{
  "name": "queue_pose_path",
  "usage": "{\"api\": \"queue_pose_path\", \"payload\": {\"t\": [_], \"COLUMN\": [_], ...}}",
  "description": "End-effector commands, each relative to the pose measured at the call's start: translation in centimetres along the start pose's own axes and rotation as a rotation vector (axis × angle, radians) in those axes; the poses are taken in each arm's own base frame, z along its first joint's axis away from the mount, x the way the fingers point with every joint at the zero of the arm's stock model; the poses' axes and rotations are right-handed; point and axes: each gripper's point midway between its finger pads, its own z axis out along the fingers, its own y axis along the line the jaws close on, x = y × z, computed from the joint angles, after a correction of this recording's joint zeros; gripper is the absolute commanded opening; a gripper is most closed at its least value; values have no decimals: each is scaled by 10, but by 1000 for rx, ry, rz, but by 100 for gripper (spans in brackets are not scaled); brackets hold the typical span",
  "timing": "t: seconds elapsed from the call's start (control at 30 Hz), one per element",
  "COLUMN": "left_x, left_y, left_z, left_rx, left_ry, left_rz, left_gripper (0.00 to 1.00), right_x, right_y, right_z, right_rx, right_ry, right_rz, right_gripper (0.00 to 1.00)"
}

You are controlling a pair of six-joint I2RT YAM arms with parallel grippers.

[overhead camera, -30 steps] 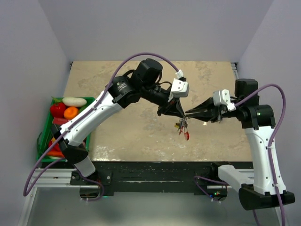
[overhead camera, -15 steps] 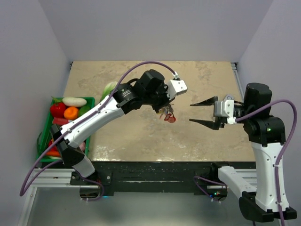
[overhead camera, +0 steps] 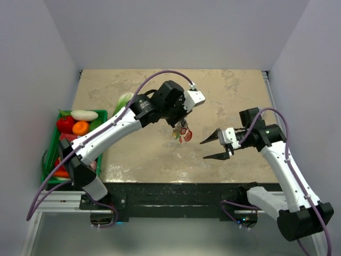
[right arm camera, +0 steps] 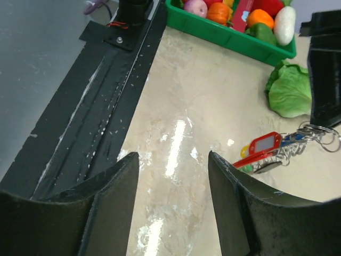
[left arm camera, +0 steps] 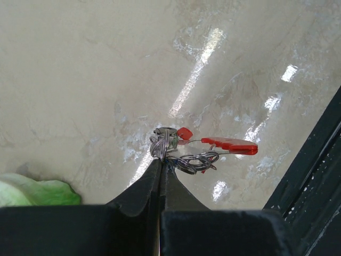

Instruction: Remove the keys from the keyring

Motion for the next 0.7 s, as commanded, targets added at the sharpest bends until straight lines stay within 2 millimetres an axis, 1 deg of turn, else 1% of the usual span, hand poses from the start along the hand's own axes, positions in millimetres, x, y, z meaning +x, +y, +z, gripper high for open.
{"api": "queue_pose_path", "payload": {"t": [0.0,0.03,0.1,0.17,0.23,0.27,0.3,0.33,0.37,0.43,0.47,0.5,0.53,0.57,0.6,0.63,0.67], "left_x": [-19,-17,-14,-13,-15,-17,-18,-18,-19,-19,-20,-21,-21,-22,-23,-23,-24], "left_y": [-6,-5,-5,-3,-3,-4,-4,-4,-5,-6,-7,-7,-8,-10,-10,-11,-13], "left_z": [0,2,7,12,12,12,13,13,13,13,12,11,11,9,9,9,7], "left_rx": [58,56,55,51,52,56,59,59,61,70,78,81,86,99,104,110,121], "left_ry": [-62,-55,-43,-34,-36,-39,-40,-39,-42,-42,-45,-49,-50,-56,-57,-58,-61], "left_rz": [-40,-43,-51,-53,-56,-53,-56,-56,-55,-57,-58,-59,-61,-61,-63,-63,-63], "left_gripper": [0,0,0,0,0,0,0,0,0,0,0,0,0,0,0,0,0], "right_x": [-1,-1,-2,3,11,13,19,23,27,37,40,49,54,58,65,67,65], "right_y": [-12,-11,-13,-16,-19,-31,-33,-36,-46,-50,-62,-63,-67,-76,-76,-80,-90], "right_z": [12,18,23,32,40,44,47,50,52,55,55,56,55,54,54,52,51], "right_rx": [-14,-41,-57,-82,-94,-69,-62,-53,-23,2,51,66,87,134,147,169,218], "right_ry": [-47,-54,-54,-42,-18,-18,-12,-4,12,36,54,75,90,111,126,138,132], "right_rz": [-99,-92,-86,-72,-61,-38,-20,-17,-25,-13,-10,-1,1,5,10,6,16], "right_gripper": [55,54,54,54,51,49,46,46,46,45,44,44,44,44,45,45,44]}}
